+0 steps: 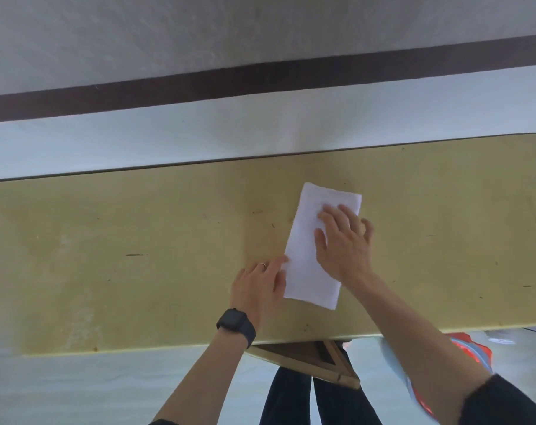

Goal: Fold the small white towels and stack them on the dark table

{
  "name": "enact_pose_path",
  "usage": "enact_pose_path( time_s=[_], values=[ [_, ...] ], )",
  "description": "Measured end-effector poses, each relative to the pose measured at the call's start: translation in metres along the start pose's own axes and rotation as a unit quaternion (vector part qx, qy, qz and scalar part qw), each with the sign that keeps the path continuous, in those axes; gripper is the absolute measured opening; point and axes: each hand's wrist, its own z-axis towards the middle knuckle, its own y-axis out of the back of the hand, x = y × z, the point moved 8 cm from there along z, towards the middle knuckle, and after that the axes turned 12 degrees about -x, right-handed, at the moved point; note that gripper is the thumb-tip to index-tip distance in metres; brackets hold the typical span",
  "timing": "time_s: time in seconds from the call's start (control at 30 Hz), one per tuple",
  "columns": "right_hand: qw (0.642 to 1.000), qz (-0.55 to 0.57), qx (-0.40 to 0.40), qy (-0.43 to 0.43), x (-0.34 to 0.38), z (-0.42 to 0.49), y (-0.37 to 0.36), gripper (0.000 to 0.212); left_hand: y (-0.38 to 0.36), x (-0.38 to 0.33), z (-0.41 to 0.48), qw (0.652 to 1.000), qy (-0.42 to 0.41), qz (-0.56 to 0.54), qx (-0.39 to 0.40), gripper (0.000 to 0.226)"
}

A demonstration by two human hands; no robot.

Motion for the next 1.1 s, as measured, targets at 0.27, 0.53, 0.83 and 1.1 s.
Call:
enact_pose_path(
  time_s=[0.27,0.53,0.83,1.1],
  values=[
    [0.983,0.102,-0.094,0.119,-0.007,-0.067,0.03,0.037,0.005,-0.018,-0.037,0.983,-0.12,0.061,-0.124,0.029],
    [0.97,0.031,0.005,0.24,-0.038,-0.178,0.003,0.069,-0.015,-0.029,-0.081,0.94,-0.336,0.043,-0.036,0.052],
    [0.947,0.136,-0.155,0.245,-0.043,-0.188,0.025,0.034,-0.008,-0.05,-0.116,0.937,-0.342,0.017,-0.066,0.048],
    [0.959,0.234,0.01,0.159,-0.046,-0.155,0.045,0.018,0.014,-0.037,-0.077,0.987,-0.076,-0.084,0.117,0.021]
  ],
)
